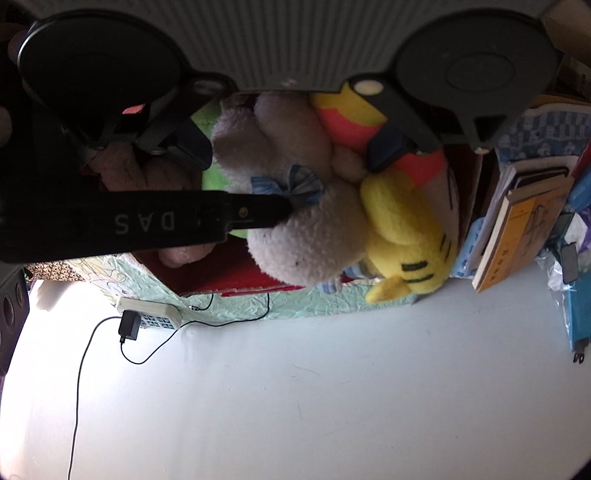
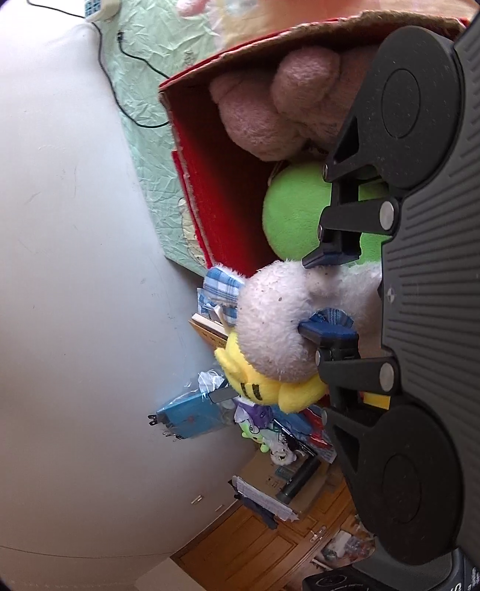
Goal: Organize objects
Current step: 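Lower the white bunny into the box beside the tiger and open both grippers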
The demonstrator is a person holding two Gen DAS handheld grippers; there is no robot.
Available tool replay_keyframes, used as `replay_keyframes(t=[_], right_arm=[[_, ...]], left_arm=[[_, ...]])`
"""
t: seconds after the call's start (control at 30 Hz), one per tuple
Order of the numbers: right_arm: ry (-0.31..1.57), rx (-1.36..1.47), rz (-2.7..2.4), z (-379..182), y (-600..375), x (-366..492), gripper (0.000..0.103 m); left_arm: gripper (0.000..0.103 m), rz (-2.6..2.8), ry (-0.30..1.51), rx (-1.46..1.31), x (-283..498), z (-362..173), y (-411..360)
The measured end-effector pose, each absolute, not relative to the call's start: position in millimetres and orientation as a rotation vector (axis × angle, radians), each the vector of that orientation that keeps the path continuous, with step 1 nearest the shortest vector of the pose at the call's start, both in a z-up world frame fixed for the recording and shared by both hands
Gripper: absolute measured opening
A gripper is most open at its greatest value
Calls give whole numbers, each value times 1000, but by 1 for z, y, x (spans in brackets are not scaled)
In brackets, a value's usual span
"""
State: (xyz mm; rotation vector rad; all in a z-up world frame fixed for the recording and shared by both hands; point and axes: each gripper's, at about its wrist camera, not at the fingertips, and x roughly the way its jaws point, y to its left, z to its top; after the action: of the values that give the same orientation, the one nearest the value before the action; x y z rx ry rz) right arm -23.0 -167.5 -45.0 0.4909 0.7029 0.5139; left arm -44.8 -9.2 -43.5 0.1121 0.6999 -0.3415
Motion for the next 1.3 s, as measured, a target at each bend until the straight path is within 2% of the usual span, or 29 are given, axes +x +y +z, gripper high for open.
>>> replay_keyframes(t=[0.27,0.33,0.53,1.3], right_arm=[[726,599,527,-53,-177,-28,36],[735,622,531,-54,-179,-31,38],[739,639,539,-54,-181,-38,40],[710,552,560,-56,-178,-43,41]], left_arm=[[95,-331,717,177,-42,-49,-22],[99,-325,725,209,-41,-51,-27],[100,-310,743,216,-35,-50,-29],[101,-250,778,219,-32,-50,-33]])
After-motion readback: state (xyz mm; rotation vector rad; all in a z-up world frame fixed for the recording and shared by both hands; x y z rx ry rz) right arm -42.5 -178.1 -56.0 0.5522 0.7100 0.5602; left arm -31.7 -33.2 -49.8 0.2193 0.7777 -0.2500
